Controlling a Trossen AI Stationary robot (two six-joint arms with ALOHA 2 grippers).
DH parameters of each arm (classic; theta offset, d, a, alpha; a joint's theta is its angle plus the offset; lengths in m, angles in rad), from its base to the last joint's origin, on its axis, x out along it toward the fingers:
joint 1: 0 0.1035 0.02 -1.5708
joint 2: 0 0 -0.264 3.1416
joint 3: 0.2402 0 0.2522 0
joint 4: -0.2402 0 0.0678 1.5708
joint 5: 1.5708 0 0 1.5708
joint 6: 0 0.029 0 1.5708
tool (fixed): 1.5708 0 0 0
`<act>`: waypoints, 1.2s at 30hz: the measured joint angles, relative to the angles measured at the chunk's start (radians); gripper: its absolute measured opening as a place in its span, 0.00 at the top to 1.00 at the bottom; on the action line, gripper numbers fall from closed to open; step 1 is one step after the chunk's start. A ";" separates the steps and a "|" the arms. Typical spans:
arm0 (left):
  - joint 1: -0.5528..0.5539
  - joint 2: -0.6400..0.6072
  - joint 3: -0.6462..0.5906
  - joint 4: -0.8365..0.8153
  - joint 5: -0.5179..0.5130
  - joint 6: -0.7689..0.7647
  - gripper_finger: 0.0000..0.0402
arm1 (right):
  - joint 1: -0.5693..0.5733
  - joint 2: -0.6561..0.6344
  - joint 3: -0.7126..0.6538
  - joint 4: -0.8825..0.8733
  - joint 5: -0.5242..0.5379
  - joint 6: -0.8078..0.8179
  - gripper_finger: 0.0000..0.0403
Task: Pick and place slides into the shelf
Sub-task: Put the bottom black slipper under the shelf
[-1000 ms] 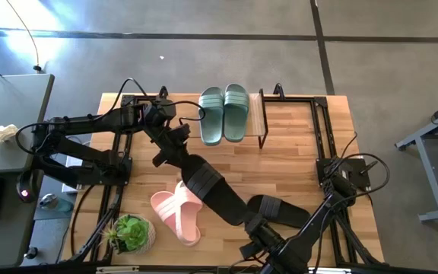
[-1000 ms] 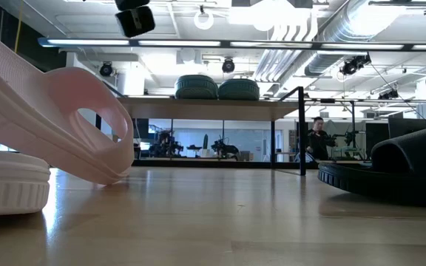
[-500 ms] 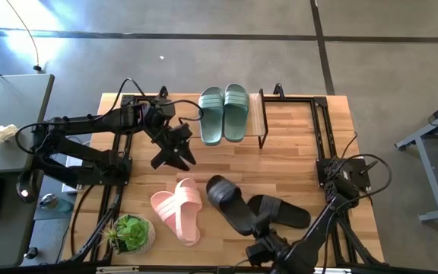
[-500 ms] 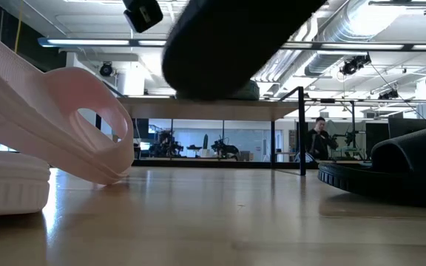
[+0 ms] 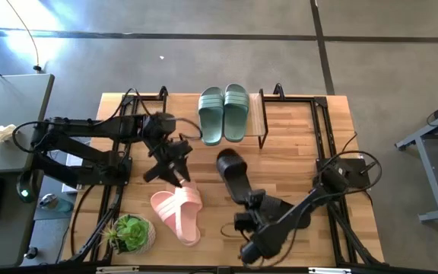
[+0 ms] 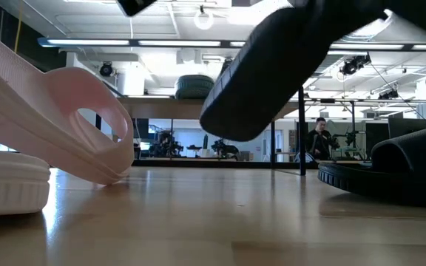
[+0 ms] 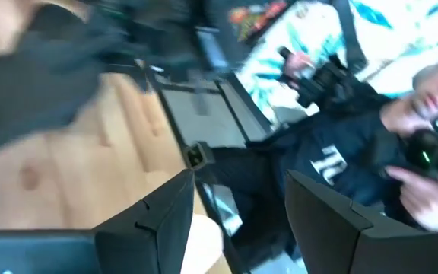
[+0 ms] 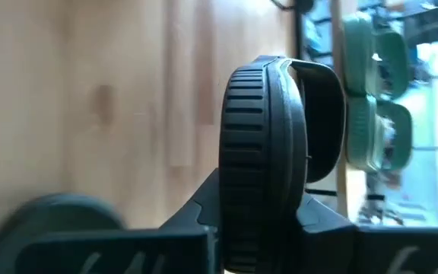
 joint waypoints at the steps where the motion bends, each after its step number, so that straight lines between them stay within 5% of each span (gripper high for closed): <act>1: -0.021 0.000 0.000 0.000 0.000 0.009 0.54 | -0.012 0.000 -0.024 0.002 0.015 0.018 0.91; 12: -0.226 0.000 0.000 -0.001 -0.134 0.068 0.54 | -0.167 0.000 -0.214 0.207 0.017 -0.030 0.91; 25: -0.381 0.000 0.000 -0.001 -0.266 0.091 0.54 | -0.343 0.000 -0.221 0.525 0.007 -0.344 0.91; 36: -0.403 0.000 0.000 0.000 -0.308 0.088 0.54 | -0.436 0.000 -0.221 0.726 -0.130 -0.529 0.91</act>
